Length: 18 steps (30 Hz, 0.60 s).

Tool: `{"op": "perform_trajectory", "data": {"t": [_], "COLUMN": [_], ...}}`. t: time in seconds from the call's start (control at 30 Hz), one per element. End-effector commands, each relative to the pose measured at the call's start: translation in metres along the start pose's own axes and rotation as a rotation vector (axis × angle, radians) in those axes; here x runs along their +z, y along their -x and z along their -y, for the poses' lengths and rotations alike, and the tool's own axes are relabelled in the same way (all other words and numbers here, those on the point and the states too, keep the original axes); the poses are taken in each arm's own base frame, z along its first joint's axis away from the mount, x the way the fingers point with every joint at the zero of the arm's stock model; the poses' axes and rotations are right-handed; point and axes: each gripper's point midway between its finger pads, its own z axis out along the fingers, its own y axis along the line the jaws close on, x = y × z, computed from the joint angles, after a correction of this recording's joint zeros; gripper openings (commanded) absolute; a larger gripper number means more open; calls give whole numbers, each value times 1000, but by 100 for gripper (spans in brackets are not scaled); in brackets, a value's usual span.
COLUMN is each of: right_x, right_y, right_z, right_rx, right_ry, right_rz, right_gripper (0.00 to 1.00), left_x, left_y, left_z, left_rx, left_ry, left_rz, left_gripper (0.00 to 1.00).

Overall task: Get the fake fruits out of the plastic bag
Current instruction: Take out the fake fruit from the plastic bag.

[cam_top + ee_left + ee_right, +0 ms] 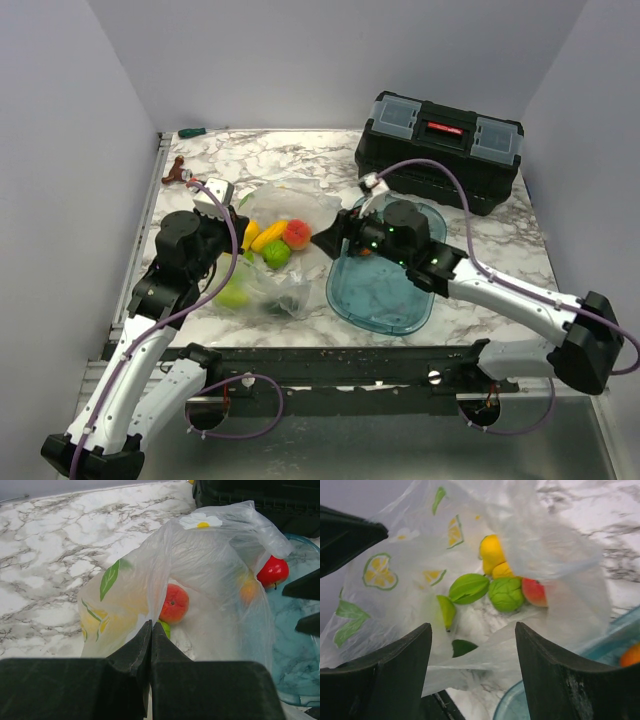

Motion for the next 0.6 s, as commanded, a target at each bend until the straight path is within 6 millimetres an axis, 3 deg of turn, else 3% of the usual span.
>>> {"op": "perform_trajectory", "data": {"t": [0.0, 0.23, 0.43, 0.57], "right_x": [20, 56, 94, 115], "right_y": [-27, -70, -70, -86], "right_z": [-52, -64, -32, -10], "right_rx": [-84, -149, -143, -197], "right_ry": [190, 143, -87, -184], "right_rz": [-116, -233, -203, -244], "right_gripper": [68, 59, 56, 56], "left_x": [-1, 0, -2, -3], "left_y": [4, 4, 6, 6], "left_z": [4, 4, 4, 3], "left_rx": [5, 4, 5, 6], "left_ry": [-19, -21, -20, -16], "left_rz": [20, 13, 25, 38], "left_gripper": [0, 0, 0, 0]}}
